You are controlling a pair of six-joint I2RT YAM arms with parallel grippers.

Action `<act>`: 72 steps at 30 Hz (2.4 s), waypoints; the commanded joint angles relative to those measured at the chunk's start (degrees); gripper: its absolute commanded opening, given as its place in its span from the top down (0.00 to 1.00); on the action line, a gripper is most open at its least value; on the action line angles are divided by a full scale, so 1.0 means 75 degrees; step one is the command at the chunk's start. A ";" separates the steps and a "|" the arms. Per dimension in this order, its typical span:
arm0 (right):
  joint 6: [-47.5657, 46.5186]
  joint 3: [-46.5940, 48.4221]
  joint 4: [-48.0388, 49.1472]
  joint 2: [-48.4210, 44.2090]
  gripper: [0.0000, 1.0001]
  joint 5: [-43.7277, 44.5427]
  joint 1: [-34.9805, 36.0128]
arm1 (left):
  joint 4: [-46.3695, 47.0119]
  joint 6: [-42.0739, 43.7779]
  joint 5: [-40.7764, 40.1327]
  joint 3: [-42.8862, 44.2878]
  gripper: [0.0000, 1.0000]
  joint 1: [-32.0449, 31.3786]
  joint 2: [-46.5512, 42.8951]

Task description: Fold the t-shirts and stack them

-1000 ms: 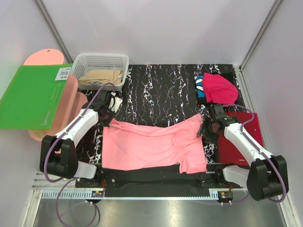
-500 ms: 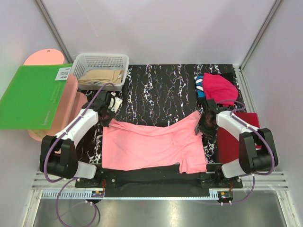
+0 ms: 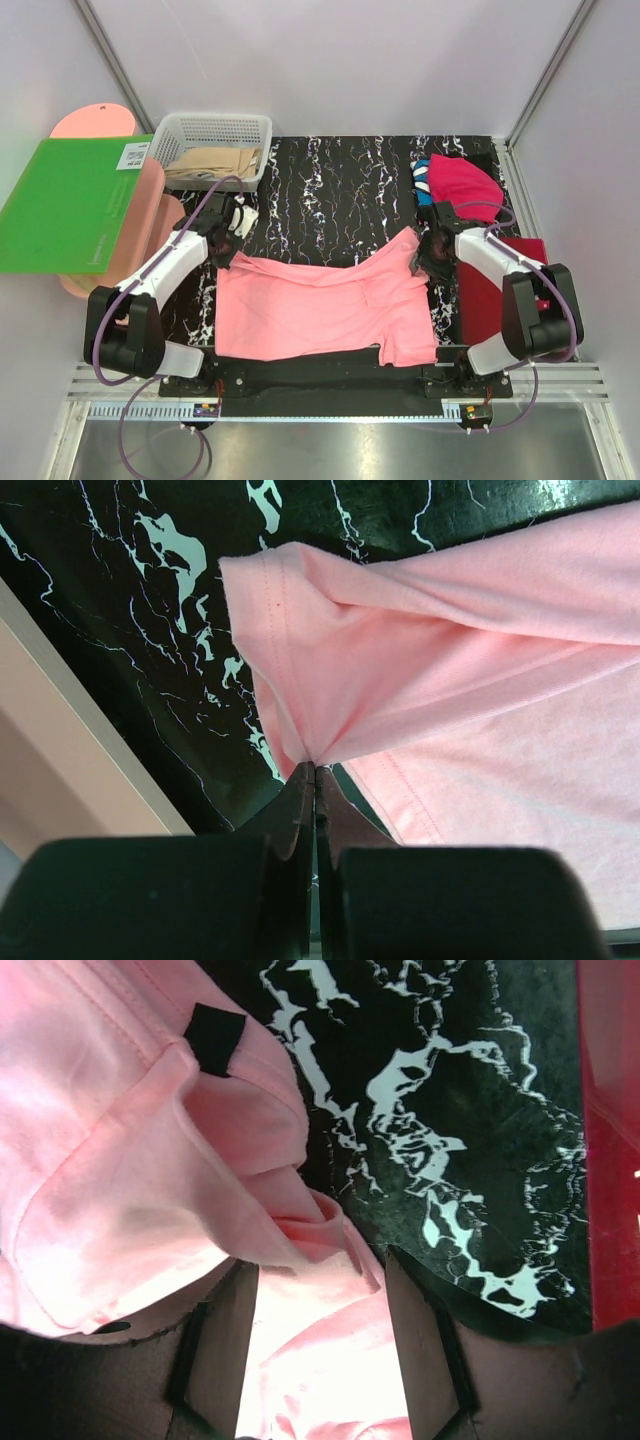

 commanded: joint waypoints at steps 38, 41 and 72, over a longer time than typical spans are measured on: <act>0.0646 -0.0724 0.0331 -0.0749 0.50 0.0391 0.0005 | 0.0165 0.0017 -0.0195 0.0004 1.00 0.0042 -0.0162; 0.0622 -0.0631 0.0390 -0.0679 0.56 0.0379 0.0016 | 0.0200 0.0017 -0.0206 -0.0054 1.00 0.0042 -0.0151; 0.0389 0.1557 -0.1225 -0.2867 1.00 -0.0136 0.0028 | -0.0525 0.0146 -0.0640 0.1268 1.00 0.0042 -0.0735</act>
